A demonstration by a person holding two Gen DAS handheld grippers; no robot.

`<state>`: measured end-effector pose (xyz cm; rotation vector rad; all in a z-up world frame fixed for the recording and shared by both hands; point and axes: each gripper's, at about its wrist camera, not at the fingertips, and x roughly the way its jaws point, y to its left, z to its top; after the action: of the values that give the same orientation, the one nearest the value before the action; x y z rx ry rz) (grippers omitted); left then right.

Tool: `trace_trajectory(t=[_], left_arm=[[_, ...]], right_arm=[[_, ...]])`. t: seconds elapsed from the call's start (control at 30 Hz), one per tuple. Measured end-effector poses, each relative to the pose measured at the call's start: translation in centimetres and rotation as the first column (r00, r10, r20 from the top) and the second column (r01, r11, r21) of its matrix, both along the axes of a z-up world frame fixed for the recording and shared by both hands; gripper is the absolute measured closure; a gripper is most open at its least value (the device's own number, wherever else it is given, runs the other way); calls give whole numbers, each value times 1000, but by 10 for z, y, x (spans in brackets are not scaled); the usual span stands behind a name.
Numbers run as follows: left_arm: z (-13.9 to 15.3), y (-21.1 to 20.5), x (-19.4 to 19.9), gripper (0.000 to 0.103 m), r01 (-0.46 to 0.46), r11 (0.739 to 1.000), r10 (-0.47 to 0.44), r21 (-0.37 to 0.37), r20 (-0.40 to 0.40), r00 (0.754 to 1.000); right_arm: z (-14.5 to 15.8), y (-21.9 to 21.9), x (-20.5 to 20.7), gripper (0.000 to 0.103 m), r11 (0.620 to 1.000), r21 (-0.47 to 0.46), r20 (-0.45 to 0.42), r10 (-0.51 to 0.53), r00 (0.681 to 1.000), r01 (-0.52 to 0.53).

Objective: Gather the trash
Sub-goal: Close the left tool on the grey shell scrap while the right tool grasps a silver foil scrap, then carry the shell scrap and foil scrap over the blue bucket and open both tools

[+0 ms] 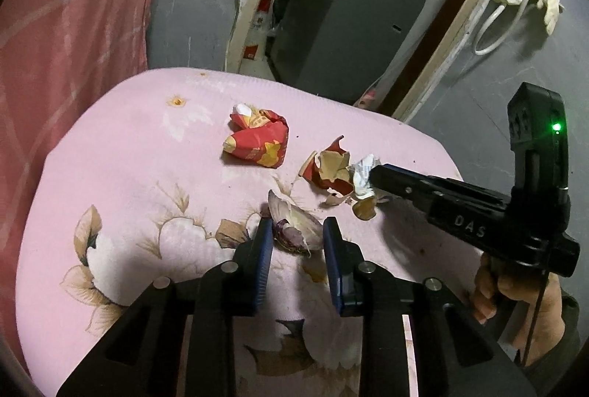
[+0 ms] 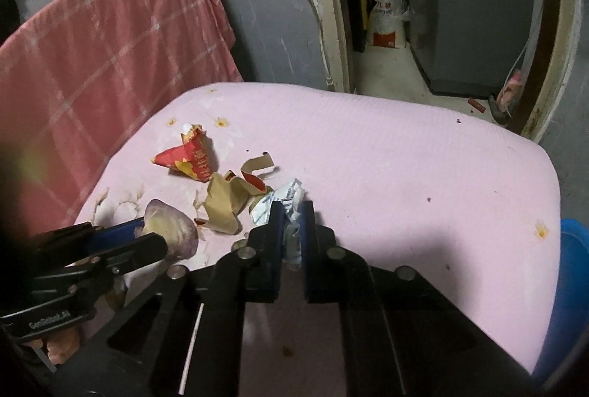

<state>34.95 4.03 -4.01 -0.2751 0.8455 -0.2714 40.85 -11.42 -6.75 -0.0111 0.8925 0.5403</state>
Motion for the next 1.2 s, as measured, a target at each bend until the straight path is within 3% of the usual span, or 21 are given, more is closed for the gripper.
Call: trace_trajectory(t=[0.27, 0.53, 0.77, 0.93, 1.2], left_arm=[[10, -2, -22, 80, -23, 1000, 23, -4, 78, 997], [54, -22, -50, 80, -26, 1000, 29, -14, 265, 964], [95, -63, -76, 80, 7, 1000, -2, -9, 428, 904], [119, -99, -88, 80, 53, 999, -37, -15, 516, 856], [148, -166, -104, 80, 141, 990, -116, 7, 610, 784]], right_arm=[[20, -17, -27, 96, 998, 50, 109, -42, 993, 37], [62, -46, -75, 96, 991, 117, 301, -104, 948, 72], [109, -80, -123, 96, 979, 164, 475, -186, 860, 121], [140, -115, -157, 96, 964, 195, 575, -261, 776, 180], [162, -175, -199, 96, 932, 212, 674, -357, 646, 293]])
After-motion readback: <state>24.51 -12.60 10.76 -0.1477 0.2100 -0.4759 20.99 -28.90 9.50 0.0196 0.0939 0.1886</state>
